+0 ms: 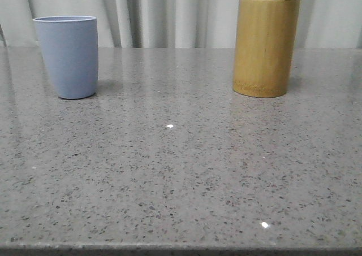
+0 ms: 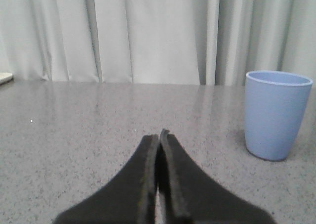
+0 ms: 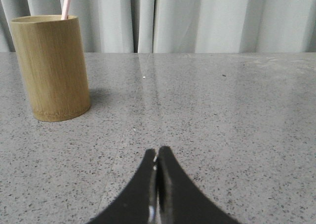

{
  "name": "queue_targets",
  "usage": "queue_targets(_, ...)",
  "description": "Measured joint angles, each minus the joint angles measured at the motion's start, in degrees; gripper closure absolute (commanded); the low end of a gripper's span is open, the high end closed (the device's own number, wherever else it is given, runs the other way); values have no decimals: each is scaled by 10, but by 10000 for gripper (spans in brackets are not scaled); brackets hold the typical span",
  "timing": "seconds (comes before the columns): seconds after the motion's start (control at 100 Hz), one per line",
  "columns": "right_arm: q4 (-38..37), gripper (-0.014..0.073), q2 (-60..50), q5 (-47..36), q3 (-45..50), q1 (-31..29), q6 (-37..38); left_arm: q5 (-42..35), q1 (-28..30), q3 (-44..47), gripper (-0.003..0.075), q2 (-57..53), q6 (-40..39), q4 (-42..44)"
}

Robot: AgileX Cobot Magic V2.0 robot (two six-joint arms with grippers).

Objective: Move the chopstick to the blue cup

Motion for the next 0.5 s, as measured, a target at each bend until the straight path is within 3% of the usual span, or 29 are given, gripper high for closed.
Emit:
queue_targets(0.23, 0, 691, 0, 61, -42, 0, 0, 41, 0, -35, 739, 0, 0, 0)
queue_targets(0.5, 0, 688, 74, 143, -153, 0, 0, 123, -1, -167, 739, 67, 0, 0)
